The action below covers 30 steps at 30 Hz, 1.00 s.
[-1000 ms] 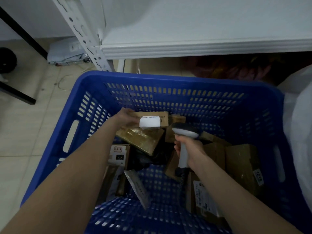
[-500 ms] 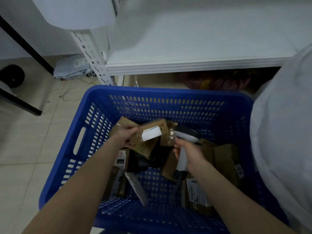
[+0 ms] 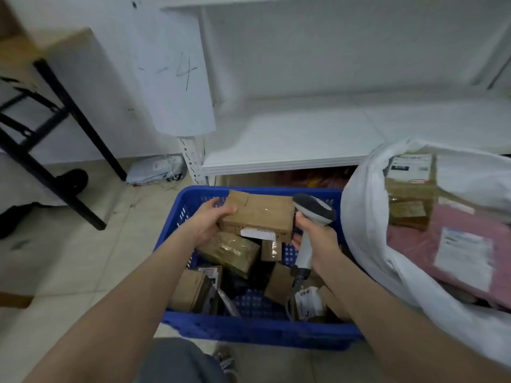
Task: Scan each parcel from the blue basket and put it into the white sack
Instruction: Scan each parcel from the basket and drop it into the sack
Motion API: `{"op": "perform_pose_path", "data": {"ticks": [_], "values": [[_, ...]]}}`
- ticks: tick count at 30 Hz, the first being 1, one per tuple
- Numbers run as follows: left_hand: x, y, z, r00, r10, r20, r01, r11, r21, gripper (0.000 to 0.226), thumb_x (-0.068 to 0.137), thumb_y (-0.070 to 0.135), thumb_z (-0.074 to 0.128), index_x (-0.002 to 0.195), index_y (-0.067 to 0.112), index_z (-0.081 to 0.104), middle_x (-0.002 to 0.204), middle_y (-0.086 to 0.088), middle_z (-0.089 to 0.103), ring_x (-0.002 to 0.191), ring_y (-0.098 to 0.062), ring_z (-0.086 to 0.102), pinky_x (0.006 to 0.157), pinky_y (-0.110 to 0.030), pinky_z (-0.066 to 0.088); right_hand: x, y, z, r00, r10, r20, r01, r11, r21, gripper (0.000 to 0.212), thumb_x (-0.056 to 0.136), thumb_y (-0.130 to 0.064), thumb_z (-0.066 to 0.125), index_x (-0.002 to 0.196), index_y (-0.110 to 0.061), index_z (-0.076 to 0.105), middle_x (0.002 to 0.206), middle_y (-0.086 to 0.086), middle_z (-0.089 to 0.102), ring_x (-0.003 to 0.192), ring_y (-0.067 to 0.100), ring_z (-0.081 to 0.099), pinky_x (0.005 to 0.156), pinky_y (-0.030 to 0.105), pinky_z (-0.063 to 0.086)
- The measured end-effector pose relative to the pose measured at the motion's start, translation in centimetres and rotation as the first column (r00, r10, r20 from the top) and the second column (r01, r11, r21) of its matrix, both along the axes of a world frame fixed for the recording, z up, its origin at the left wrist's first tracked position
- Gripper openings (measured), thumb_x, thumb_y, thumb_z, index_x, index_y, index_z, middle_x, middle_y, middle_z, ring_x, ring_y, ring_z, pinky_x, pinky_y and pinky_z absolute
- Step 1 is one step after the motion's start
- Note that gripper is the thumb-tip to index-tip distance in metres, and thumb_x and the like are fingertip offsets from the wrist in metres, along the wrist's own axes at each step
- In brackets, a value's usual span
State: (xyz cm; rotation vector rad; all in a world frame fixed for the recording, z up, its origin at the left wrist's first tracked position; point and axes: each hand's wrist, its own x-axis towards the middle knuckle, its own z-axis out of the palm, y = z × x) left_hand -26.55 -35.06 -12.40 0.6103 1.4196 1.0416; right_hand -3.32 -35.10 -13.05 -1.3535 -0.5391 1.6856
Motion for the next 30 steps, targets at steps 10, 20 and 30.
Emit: {"op": "perform_pose_path", "data": {"ticks": [10, 20, 30], "values": [[4.7, -8.0, 6.5, 0.924, -0.145, -0.355, 0.279, 0.888, 0.365, 0.071, 0.075, -0.021, 0.059, 0.121, 0.033, 0.048, 0.13, 0.003, 0.051, 0.123, -0.016, 0.049, 0.088, -0.036, 0.054, 5.8, -6.0, 6.2, 0.998, -0.035, -0.054, 0.04, 0.994, 0.1, 0.04, 0.086, -0.029, 0.072, 0.12, -0.008, 0.064, 0.114, 0.011, 0.069, 0.099, 0.021, 0.066, 0.076, 0.031, 0.055], [9.3, -13.5, 8.0, 0.954, 0.006, -0.299, 0.146, 0.863, 0.483, 0.043, 0.09, -0.015, 0.039, 0.111, 0.015, 0.063, 0.131, 0.0, 0.055, 0.117, -0.016, 0.056, 0.077, -0.027, 0.058, 8.2, -9.5, 7.7, 0.974, -0.226, -0.015, 0.226, 0.971, 0.077, 0.033, 0.078, -0.009, 0.078, 0.107, -0.005, 0.062, 0.095, 0.01, 0.068, 0.078, 0.023, 0.065, 0.061, 0.031, 0.052], [11.5, -12.5, 8.4, 0.992, -0.038, 0.124, 0.021, 0.991, 0.133, 0.04, 0.088, -0.004, 0.057, 0.126, 0.007, 0.053, 0.114, -0.017, 0.066, 0.103, -0.029, 0.062, 0.086, -0.04, 0.052, 10.3, -11.6, 7.8, 0.967, -0.228, 0.117, 0.195, 0.95, 0.244, 0.02, 0.08, 0.004, 0.07, 0.068, -0.008, 0.059, 0.076, 0.007, 0.065, 0.078, 0.02, 0.06, 0.074, 0.031, 0.049]]}}
